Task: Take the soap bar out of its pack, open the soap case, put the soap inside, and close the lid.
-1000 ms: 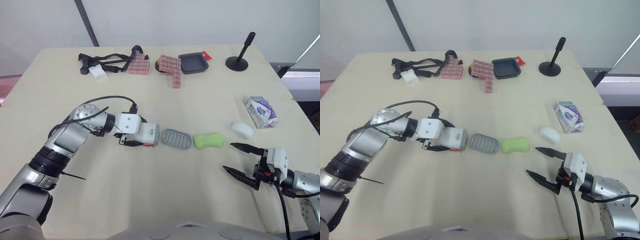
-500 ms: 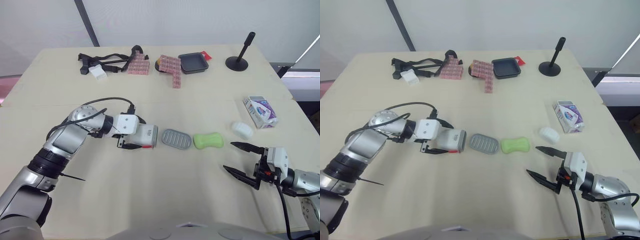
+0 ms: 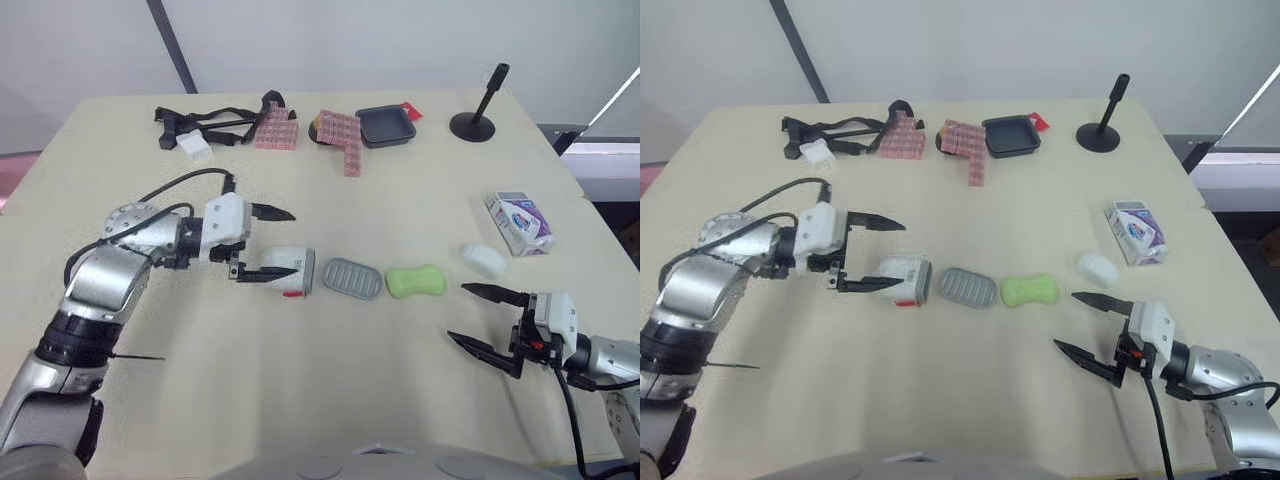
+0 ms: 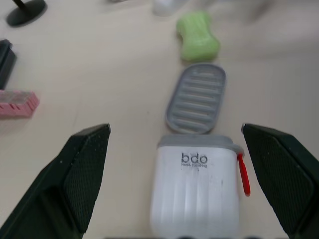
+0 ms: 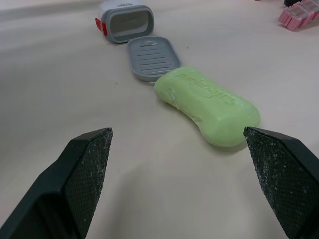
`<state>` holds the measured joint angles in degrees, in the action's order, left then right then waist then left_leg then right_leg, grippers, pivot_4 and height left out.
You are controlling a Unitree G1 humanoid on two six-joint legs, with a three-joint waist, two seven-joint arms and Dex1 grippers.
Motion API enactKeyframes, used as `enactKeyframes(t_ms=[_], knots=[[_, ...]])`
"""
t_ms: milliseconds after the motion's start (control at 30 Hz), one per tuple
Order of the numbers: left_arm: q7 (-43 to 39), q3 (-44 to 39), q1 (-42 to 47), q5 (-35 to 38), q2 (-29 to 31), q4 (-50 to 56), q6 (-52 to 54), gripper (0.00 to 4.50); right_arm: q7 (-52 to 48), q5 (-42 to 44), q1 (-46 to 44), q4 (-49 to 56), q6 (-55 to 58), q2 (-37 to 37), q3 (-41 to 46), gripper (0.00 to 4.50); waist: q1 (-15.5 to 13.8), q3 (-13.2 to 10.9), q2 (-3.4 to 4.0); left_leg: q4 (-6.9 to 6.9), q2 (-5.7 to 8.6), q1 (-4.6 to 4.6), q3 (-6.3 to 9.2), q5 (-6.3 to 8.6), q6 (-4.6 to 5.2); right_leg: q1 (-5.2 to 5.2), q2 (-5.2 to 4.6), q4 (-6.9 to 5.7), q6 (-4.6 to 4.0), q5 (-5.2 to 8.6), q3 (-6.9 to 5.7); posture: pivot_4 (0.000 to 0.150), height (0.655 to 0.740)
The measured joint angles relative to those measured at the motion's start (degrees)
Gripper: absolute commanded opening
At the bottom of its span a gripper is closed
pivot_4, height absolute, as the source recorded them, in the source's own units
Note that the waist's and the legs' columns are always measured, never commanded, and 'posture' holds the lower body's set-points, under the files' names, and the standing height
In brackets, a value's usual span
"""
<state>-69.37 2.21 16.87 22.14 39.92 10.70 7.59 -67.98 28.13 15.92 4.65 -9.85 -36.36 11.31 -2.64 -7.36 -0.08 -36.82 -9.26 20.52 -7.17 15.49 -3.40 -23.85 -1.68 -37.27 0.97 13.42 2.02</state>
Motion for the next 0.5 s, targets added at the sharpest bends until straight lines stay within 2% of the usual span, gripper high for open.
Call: enactKeyframes(t_ms=[300, 500], knots=[[5.58, -11.98, -23.66, 4.74, -1.48, 7.6, -2.34, 4.49, -0.14, -1.17, -6.66, 4.62, 5.01, -8.25, 0.09, 4.5, 0.17, -0.02, -0.09, 0.0, -0.06, -0.09, 0.15, 0.11, 0.19, 0.14, 0.02, 0.06, 0.0, 0.0, -0.18, 0.15, 0.74], [4.87, -14.13, -30.22, 4.95, -3.66, 7.45, -8.91, 4.49, -2.91, -2.84, -16.95, 8.57, 13.96, -15.58, -6.47, 4.5, 0.25, -0.02, -0.1, 0.0, -0.09, -0.21, 0.19, 0.1, 0.23, 0.17, 0.03, 0.07, -0.01, 0.01, -0.25, 0.15, 0.74]])
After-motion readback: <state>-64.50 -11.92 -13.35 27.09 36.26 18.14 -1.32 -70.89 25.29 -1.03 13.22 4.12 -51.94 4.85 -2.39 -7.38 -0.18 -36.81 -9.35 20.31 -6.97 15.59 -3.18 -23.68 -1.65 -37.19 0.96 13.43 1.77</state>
